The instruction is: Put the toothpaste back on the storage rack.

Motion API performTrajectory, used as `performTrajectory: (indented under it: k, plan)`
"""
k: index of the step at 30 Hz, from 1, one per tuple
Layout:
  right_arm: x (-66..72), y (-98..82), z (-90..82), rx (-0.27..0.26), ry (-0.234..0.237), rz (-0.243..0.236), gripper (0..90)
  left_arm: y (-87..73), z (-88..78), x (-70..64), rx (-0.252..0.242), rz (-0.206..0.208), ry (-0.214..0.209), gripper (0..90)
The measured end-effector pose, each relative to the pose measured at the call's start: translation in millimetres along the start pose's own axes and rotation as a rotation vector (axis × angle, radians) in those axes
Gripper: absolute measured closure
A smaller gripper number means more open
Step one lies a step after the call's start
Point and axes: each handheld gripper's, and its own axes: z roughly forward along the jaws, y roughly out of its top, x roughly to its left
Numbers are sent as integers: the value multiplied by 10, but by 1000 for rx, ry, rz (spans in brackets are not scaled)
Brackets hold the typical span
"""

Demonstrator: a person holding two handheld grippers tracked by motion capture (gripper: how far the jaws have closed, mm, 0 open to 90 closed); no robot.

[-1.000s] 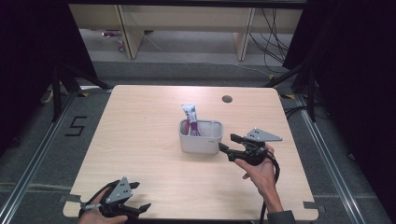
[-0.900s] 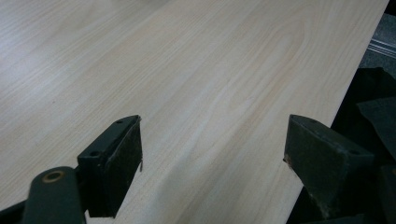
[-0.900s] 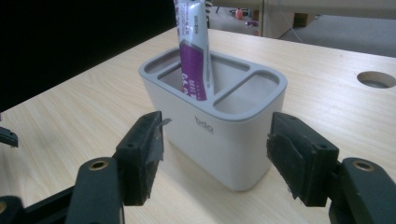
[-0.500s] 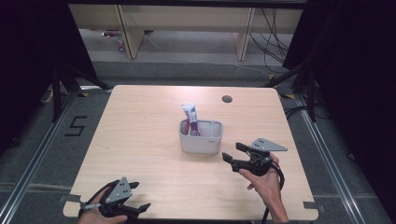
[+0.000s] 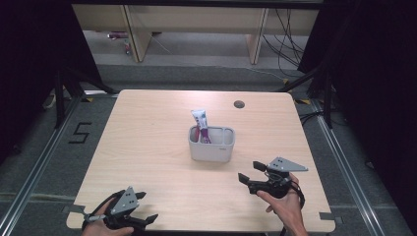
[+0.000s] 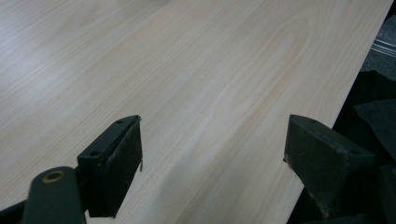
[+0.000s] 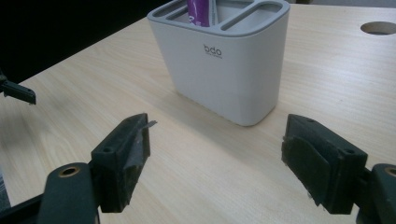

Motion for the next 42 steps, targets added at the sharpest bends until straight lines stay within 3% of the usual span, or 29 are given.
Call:
performTrajectory:
  k: [2,5,6,7,8,9,11,13,15,16,17,18,19,20,22,23,25,26,29,31,33,37,38,39,40,42]
  plan:
    - [16,-29,-5,3,0,24,239,-11,-21,-2,1,2,-2,187]
    - [1,-47,-10,17,0,-1,237,-41,-36,-12,-2,-7,12,187]
    - [27,-54,-13,21,6,36,237,-52,-40,-9,3,-6,14,187]
    - [8,-58,-15,13,-2,4,236,-63,-46,0,11,1,22,187]
    - [37,-69,-21,25,-2,36,235,-69,-54,-9,7,-8,18,187]
    - [27,-83,-18,19,-2,8,234,-74,-59,-14,0,-14,21,187]
    - [68,-129,-12,29,7,30,233,-78,-81,-17,4,-10,28,187]
    - [67,-173,-6,44,-4,-13,231,-84,-87,-14,2,-8,27,187]
    - [119,-218,-7,88,10,27,224,-88,-85,-25,-10,-21,26,187]
    - [108,-235,3,83,12,-9,224,-89,-85,-23,-11,-22,26,187]
    - [143,-254,5,90,15,18,222,-85,-97,-16,6,-13,26,187]
    - [139,-265,4,93,14,-7,220,-85,-100,-9,15,-3,31,187]
    - [168,-280,-3,107,16,13,219,-86,-97,-12,13,-6,32,187]
    - [153,-284,-12,109,8,-22,219,-87,-90,-15,5,-13,25,187]
    - [193,-315,-32,123,0,10,219,-87,-85,-5,14,0,32,187]
    - [172,-324,-35,120,-7,-34,219,-89,-79,-26,-2,-19,26,187]
    - [182,-360,-53,133,-18,-37,217,-87,-85,-13,14,-1,31,187]
    - [203,-383,-58,145,-13,-17,217,-86,-84,-14,15,0,31,187]
    - [212,-431,-68,164,-16,-45,205,-87,-83,-13,15,-1,32,187]
    - [241,-461,-73,179,-31,-36,203,-90,-77,-19,8,-8,28,187]
    - [256,-477,-85,182,-35,-72,203,-91,-75,-19,9,-6,28,187]
    - [324,-518,-100,213,-25,-33,201,-92,-76,-18,10,-9,29,187]
    - [301,-523,-102,211,-26,-77,201,-92,-76,-17,10,-9,29,187]
    - [330,-539,-108,222,-21,-48,200,-92,-78,-19,9,-11,23,187]
    - [319,-550,-109,217,-27,-79,201,-92,-76,-21,8,-13,24,186]
    - [334,-571,-128,229,-27,-84,201,-93,-76,-19,10,-8,29,187]
